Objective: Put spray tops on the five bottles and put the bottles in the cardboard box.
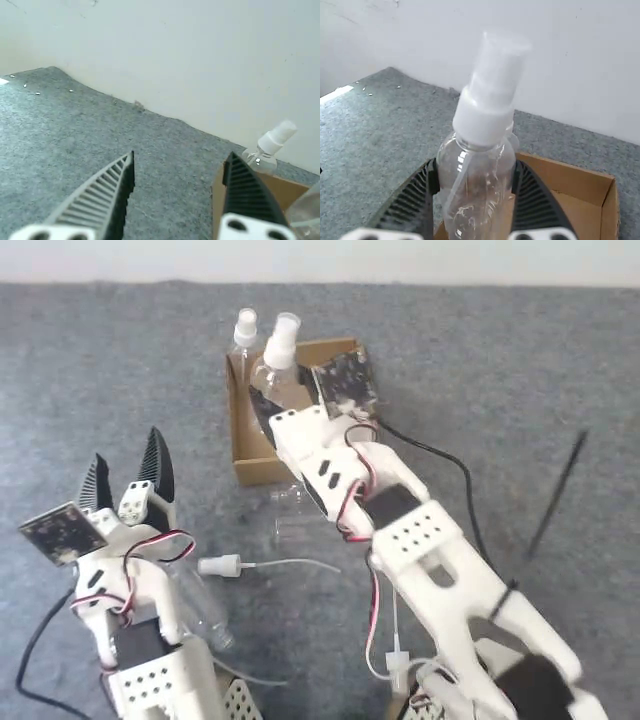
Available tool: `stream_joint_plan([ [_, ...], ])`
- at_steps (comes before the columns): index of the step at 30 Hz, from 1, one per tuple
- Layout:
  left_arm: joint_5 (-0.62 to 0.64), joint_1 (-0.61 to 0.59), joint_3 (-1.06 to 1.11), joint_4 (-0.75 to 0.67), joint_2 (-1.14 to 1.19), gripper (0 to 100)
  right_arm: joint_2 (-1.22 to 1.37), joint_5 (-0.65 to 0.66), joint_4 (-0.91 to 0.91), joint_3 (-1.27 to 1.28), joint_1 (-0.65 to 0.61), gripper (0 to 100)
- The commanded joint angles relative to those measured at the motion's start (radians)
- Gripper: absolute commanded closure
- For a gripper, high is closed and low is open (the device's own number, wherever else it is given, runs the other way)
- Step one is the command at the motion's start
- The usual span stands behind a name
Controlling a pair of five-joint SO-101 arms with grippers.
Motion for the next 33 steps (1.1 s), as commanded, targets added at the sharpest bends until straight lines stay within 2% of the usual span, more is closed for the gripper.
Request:
stream_joint_plan([
  [1, -0.008, -0.005, -0.007, -0.034, -0.011, 73, 0.062, 0.015, -0.028, -0.149, -0.007, 99.2],
  [13, -0.008, -0.005, -0.007, -0.034, -0.011, 73, 0.314, 0.015, -0.03, -0.338, -0.004, 99.2],
  [25, -0.008, -0.005, -0.01, -0.034, -0.011, 73, 0.484, 0.015, -0.031, -0.413, -0.004, 99.2],
  [33, -0.008, -0.005, -0.012, -0.034, -0.011, 73, 0.556, 0.017, -0.148, -0.408, 0.005, 99.2],
])
